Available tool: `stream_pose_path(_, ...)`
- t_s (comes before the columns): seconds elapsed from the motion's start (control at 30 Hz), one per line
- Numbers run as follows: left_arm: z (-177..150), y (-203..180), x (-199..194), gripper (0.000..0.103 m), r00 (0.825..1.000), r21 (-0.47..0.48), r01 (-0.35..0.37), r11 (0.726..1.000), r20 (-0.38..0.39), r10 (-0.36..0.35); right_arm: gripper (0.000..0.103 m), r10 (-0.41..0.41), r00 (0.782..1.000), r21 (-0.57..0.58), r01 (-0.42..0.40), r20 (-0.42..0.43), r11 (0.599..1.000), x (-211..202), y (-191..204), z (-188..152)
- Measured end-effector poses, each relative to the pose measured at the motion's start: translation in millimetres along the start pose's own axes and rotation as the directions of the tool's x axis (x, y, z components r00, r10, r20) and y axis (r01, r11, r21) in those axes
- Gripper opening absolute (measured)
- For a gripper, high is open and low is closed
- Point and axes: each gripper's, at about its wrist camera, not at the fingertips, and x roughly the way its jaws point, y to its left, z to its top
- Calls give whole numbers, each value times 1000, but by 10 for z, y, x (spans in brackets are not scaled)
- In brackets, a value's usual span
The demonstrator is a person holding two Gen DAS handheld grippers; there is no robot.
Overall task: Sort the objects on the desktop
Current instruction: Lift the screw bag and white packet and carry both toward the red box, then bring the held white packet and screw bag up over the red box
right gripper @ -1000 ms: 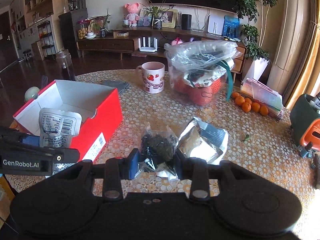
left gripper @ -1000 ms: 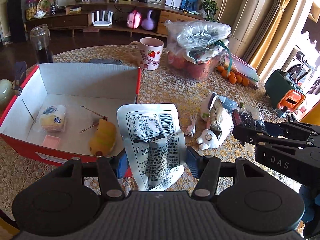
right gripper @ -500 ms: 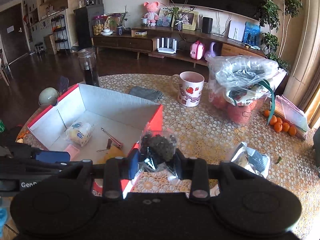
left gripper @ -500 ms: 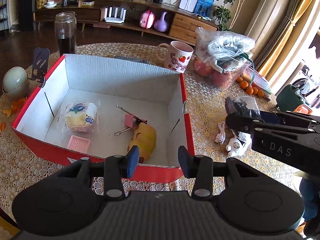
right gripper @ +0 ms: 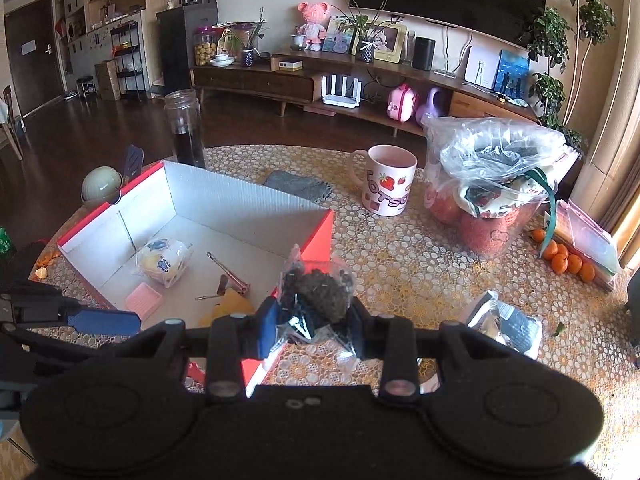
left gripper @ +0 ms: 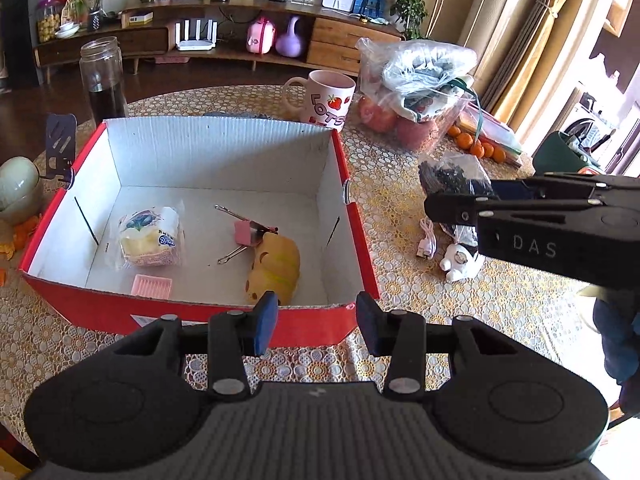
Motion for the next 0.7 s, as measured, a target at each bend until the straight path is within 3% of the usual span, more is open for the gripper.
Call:
stream_pose_path(0.1, -73, -1, -34, 43, 1000, 3, -20, 1000, 13, 20, 36, 8, 1000, -1, -8, 0, 1000, 5, 4, -1)
stream_pose_path(0.23, -157, 81, -59, 68, 1000, -12, -11, 1000, 7, 11, 36, 19, 1000, -5, -19, 2, 1000, 9, 31, 18)
stream_pose_path(0.43, -307, 197, -54, 86, 1000, -11, -2, 1000, -19, 2, 36, 37, 999, -12, -37, 11, 999, 5, 99, 34)
stream_pose_path(0.57, -463, 248, 11, 89, 999, -1, -11, 1000, -53, 10, 36, 40, 999, -19, -40, 3, 999, 47, 141, 31)
stream_pose_path(0.7, -591, 302, 125, 100, 994, -45, -35, 998, -108, 29, 36, 39, 999, -25, -39, -5, 999, 112, 185, 47)
